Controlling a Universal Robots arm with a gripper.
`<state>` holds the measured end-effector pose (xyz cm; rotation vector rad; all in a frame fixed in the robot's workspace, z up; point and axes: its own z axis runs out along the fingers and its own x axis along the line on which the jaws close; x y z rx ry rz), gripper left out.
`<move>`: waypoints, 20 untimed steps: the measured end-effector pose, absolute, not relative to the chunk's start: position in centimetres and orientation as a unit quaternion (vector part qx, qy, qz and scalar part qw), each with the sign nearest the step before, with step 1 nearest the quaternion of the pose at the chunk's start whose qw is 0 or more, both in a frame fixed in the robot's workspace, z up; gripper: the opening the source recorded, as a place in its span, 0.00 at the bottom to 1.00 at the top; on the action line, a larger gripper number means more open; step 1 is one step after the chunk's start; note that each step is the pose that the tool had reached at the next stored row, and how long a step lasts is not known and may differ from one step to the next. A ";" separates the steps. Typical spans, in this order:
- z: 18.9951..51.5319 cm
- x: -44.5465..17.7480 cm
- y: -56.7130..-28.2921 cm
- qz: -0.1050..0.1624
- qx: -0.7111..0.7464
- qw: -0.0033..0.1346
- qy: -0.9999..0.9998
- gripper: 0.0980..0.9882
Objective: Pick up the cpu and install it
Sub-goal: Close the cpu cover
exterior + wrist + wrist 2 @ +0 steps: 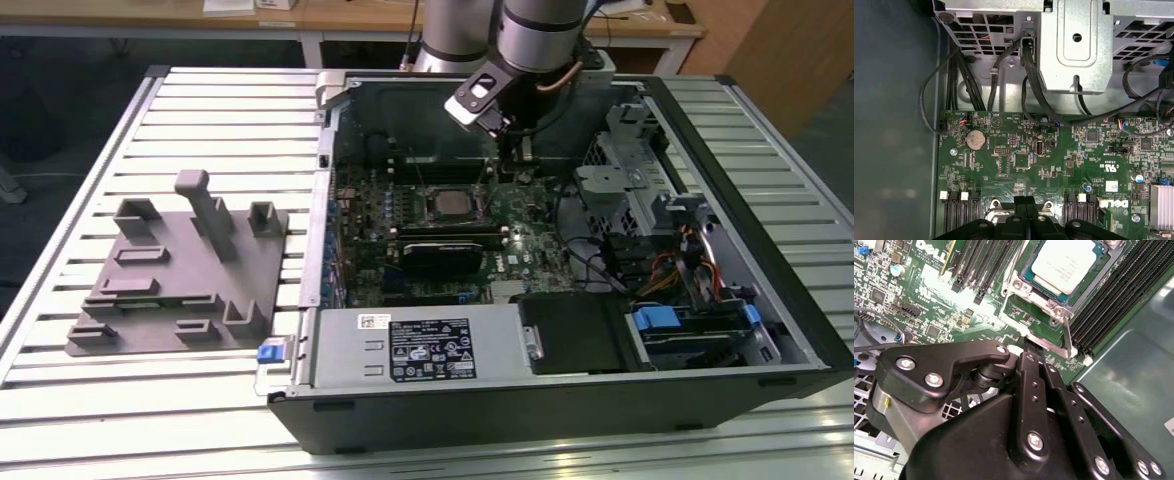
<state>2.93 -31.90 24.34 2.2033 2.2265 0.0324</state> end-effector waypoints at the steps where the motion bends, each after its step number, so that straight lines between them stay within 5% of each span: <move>1: 24.3 2.9 -31.9 0.010 0.703 0.005 0.711 0.01; 20: 24.3 2.4 -31.9 0.010 0.703 0.005 0.711 0.01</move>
